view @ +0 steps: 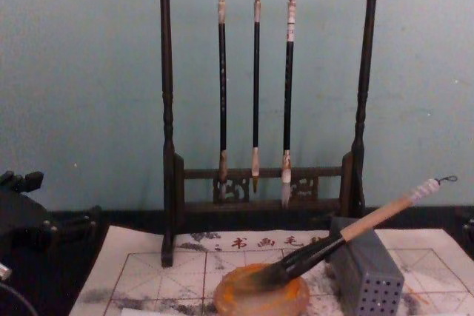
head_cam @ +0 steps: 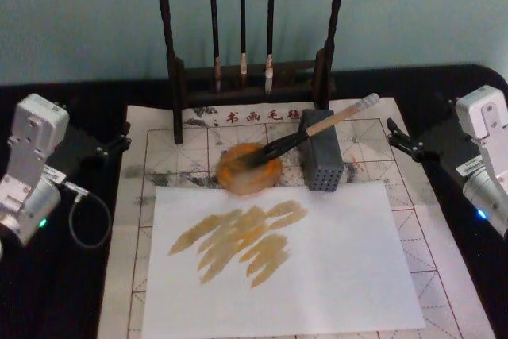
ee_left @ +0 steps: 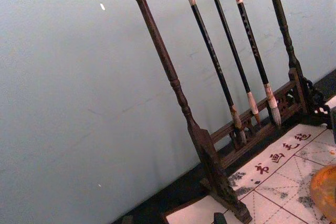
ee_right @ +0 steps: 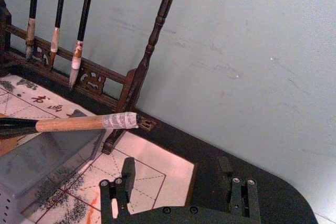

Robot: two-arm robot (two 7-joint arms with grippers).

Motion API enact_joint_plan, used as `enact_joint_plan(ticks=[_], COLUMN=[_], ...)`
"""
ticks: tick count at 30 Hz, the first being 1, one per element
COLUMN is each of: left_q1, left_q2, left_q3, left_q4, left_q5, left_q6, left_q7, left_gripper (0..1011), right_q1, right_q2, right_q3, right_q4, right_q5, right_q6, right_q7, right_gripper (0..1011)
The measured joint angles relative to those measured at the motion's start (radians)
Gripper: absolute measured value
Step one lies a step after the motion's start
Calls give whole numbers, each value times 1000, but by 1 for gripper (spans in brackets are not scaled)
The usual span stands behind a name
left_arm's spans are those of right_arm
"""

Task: Pick up the brush from the inkstone, write on the paper, then place the brush back to its original position.

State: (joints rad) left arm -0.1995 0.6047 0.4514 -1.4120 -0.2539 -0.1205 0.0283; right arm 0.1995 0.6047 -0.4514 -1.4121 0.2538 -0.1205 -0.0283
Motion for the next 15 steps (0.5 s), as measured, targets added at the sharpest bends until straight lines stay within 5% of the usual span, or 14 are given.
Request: enact_joint_plan(ticks=[15], left_q1=[0], left_q2=[0], left_q3=[0], left_q4=[0], left_q5=[0], left_q6=[0], left_q7=[0], left_gripper=[1001], right_q1=[0], right_q2=[0], right_q3=[0], right_q4=[0], right_q5=[0], right_q6=[0], right_q7=[0], right_gripper=[1000])
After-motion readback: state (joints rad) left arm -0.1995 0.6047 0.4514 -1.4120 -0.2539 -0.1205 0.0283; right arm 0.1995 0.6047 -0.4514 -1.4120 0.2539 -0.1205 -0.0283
